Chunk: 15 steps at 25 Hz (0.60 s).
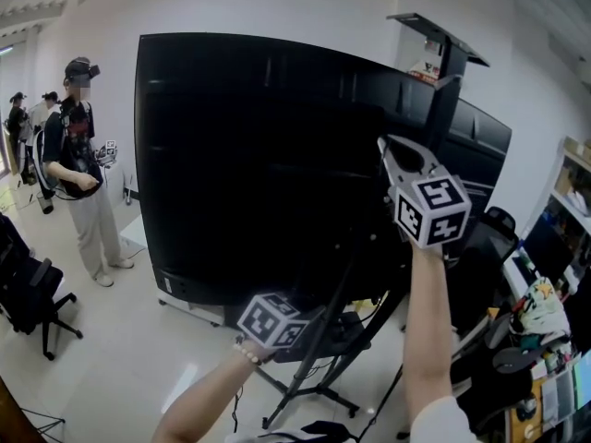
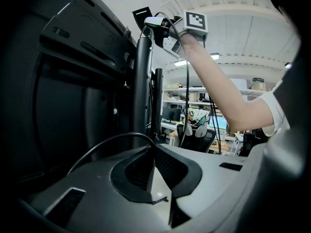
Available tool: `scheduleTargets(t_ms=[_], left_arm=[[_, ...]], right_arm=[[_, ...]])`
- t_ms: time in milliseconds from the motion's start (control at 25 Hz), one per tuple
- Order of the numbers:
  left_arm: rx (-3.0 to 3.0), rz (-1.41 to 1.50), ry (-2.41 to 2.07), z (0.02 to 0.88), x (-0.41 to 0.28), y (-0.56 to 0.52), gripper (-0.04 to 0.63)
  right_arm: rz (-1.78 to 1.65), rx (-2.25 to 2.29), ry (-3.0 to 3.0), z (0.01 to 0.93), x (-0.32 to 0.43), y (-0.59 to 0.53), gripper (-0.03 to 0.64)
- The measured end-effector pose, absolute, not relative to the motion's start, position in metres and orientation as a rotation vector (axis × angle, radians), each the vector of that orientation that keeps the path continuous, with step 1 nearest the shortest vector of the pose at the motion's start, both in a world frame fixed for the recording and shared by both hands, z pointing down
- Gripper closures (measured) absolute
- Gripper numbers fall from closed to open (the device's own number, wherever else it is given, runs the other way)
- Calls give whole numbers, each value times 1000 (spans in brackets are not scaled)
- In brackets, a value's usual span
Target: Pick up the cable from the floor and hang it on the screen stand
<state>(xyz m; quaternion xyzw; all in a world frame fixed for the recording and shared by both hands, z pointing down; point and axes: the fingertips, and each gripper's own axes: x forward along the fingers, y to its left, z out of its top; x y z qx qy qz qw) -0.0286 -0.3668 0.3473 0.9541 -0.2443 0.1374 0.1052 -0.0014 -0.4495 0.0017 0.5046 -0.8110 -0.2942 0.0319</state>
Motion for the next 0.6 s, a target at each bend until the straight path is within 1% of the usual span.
scheduleTargets(t_ms=[240,520,600], left_arm=[[2784,420,-677,366,-20,-367,578],[2759,444,-622,388,-15,-356,578],[2754,444,-617,392,-13,-354,580]], right_arm=[[-1076,1342,-2276,38,-51,-445,597],[-1096,1275,-2169,75,-57,-427,597],[-1090,1269,-2190,85,-57,-425,586]])
